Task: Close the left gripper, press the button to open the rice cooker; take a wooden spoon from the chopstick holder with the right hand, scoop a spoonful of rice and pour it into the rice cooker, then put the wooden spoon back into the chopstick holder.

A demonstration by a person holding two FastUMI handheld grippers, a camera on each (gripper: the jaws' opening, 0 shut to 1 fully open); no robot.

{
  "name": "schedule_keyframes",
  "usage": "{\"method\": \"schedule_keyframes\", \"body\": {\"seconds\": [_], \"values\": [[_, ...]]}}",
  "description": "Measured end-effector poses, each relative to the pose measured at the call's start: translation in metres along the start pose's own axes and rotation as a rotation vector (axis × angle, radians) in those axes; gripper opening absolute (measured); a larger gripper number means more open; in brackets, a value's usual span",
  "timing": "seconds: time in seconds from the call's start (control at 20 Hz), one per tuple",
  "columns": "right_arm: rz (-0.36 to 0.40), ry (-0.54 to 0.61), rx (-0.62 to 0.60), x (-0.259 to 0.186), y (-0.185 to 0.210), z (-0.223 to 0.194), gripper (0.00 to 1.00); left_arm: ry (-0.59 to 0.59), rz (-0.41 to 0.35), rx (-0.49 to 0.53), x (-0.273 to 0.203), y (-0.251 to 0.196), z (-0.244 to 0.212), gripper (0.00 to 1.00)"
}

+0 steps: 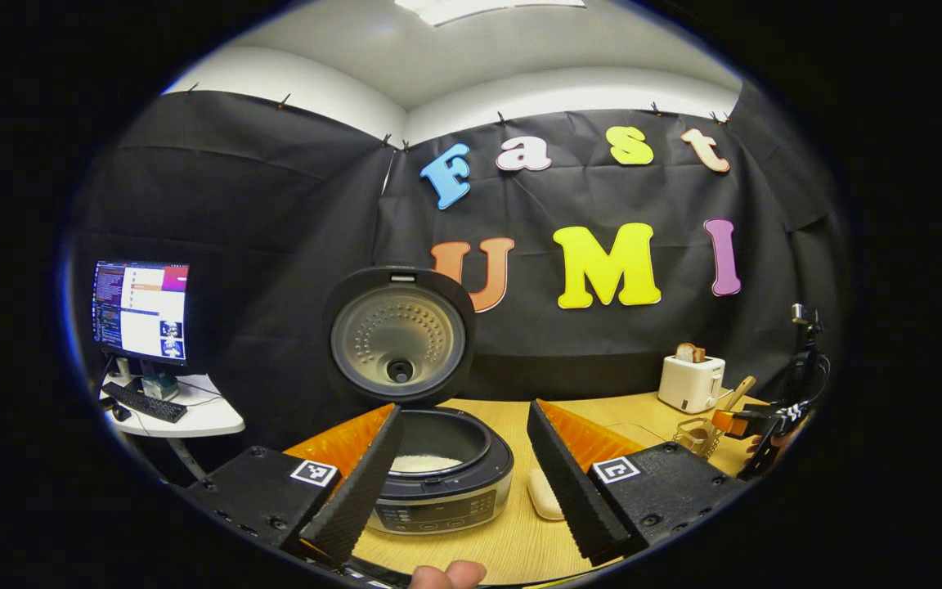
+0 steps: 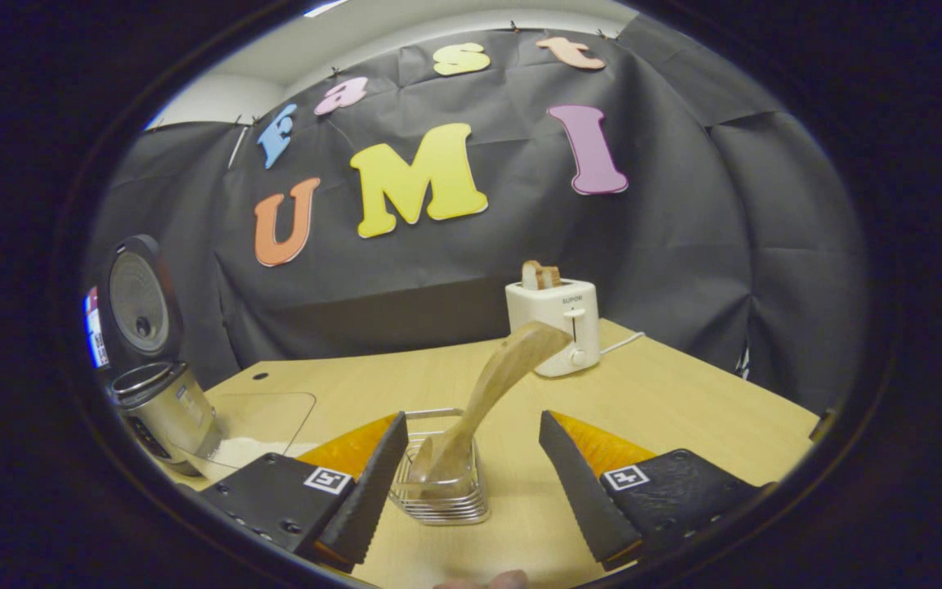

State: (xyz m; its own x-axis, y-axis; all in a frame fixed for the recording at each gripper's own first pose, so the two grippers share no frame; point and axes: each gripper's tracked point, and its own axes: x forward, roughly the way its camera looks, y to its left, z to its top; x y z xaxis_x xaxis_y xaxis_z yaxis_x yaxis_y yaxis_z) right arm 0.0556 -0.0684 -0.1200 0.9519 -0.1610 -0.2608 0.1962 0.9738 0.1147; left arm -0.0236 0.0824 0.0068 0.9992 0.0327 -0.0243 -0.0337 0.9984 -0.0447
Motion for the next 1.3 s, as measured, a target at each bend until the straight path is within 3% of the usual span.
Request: {"method": "schedule_keyframes", "body": {"seconds": [0.05,0.2,0.35,0.4,0.45,0.6,0.7,0.75,0.8,0.9,0.95,1.15,1.25,1.3], "values": [[0.005,-0.008,-0.019,-0.009,0.001,0.001,1.00,-0.001,0.000,0.001,0.000,-0.001,0.000,0.97],[0.038,-0.024,-0.083,-0.036,0.014,0.004,0.91,-0.003,0.004,0.014,0.000,-0.004,0.002,0.97],[0.088,-0.041,-0.109,-0.053,0.026,0.003,0.92,-0.015,0.050,0.026,-0.002,-0.002,0.004,0.97],[0.098,-0.039,-0.122,-0.054,0.028,0.000,0.96,-0.007,0.063,0.040,-0.002,-0.003,0.003,0.97],[0.120,-0.040,-0.141,-0.054,0.032,-0.002,0.92,0.008,0.078,0.069,-0.002,-0.003,0.002,0.97],[0.161,-0.049,-0.152,-0.053,0.036,0.000,0.96,0.027,0.098,0.146,0.000,-0.009,0.010,0.98],[0.187,-0.054,-0.139,-0.051,0.036,0.001,0.96,0.009,0.097,0.139,0.007,-0.017,0.025,0.96],[0.188,-0.075,-0.140,-0.051,0.034,0.007,0.91,0.012,0.099,0.127,0.012,-0.020,0.030,0.96],[0.178,-0.096,-0.146,-0.050,0.029,0.012,0.96,0.023,0.109,0.114,0.015,-0.020,0.037,0.96],[0.177,-0.120,-0.151,-0.050,0.024,0.019,0.96,0.011,0.126,0.088,0.030,-0.018,0.056,0.99],[0.180,-0.132,-0.145,-0.051,0.022,0.023,0.91,0.005,0.138,0.079,0.037,-0.014,0.067,0.99],[0.195,-0.139,-0.118,-0.050,0.015,0.030,0.96,-0.017,0.165,0.071,0.064,0.001,0.117,0.99],[0.201,-0.152,-0.097,-0.054,0.011,0.035,0.92,-0.030,0.175,0.079,0.078,0.012,0.147,0.99],[0.201,-0.158,-0.086,-0.054,0.010,0.038,0.96,-0.052,0.194,0.097,0.085,0.023,0.162,0.99]]}}
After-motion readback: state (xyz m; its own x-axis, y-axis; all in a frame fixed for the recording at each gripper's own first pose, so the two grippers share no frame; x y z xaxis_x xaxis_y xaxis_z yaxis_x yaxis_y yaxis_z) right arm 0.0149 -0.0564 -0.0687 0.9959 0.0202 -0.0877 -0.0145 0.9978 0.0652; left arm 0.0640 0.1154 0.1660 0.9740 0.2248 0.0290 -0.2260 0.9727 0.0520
